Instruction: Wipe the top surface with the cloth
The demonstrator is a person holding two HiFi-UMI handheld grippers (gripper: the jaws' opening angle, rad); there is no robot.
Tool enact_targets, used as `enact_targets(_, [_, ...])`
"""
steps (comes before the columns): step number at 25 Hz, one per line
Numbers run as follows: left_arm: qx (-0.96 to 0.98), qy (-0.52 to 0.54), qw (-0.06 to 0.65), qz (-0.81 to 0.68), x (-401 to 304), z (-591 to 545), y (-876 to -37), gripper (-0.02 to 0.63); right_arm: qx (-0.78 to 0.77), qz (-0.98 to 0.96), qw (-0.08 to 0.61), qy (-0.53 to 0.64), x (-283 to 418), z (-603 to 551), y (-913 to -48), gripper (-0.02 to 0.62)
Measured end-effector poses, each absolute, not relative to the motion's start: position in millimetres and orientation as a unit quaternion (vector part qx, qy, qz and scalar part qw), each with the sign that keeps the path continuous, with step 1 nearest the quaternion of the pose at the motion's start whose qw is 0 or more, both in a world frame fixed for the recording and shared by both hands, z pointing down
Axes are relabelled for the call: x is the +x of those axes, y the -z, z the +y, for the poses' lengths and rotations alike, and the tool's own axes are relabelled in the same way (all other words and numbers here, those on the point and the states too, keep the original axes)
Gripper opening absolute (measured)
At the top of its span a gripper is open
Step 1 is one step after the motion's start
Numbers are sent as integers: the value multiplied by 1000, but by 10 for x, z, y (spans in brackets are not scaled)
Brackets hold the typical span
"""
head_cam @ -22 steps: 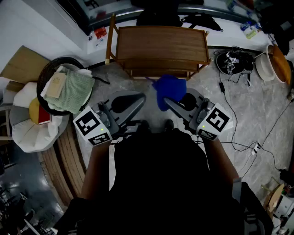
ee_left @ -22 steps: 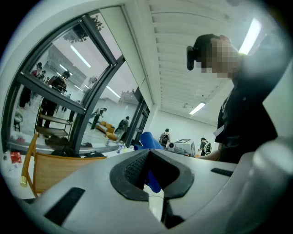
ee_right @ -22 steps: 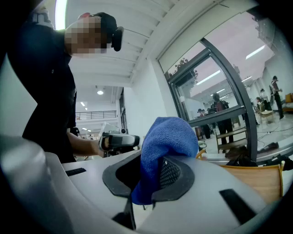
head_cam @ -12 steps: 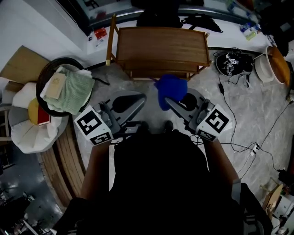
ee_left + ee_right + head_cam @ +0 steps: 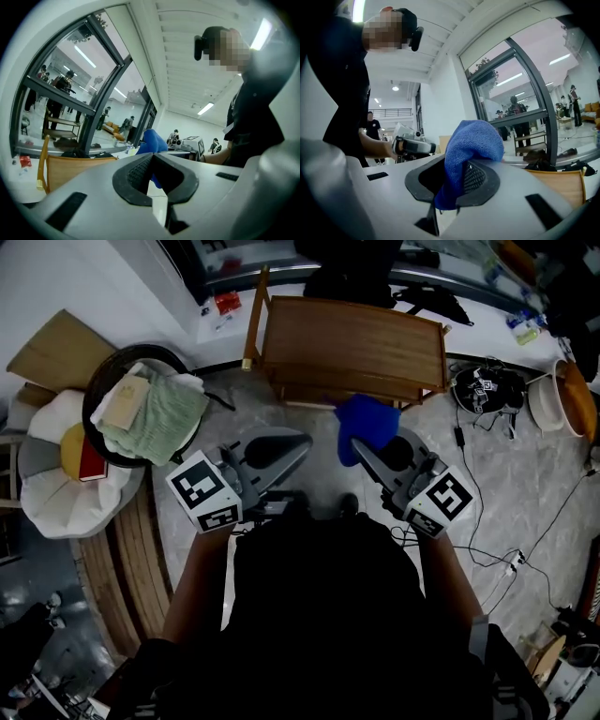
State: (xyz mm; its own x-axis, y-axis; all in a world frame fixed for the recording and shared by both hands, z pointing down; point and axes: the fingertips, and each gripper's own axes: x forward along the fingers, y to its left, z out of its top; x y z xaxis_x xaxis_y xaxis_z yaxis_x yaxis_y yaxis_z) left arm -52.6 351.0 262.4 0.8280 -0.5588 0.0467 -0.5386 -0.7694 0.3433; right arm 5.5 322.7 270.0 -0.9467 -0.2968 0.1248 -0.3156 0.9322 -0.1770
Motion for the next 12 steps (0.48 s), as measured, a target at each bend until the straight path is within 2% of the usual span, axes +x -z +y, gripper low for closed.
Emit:
enact_targets(7, [932, 23, 176, -316, -976, 3441, -2726, 9, 187, -976, 67, -85, -206, 3139, -2741, 61])
enact_targets(12, [931, 23, 182, -316, -1083, 3314, -2796, 8, 228, -968, 62, -81, 1, 2862, -2677, 61])
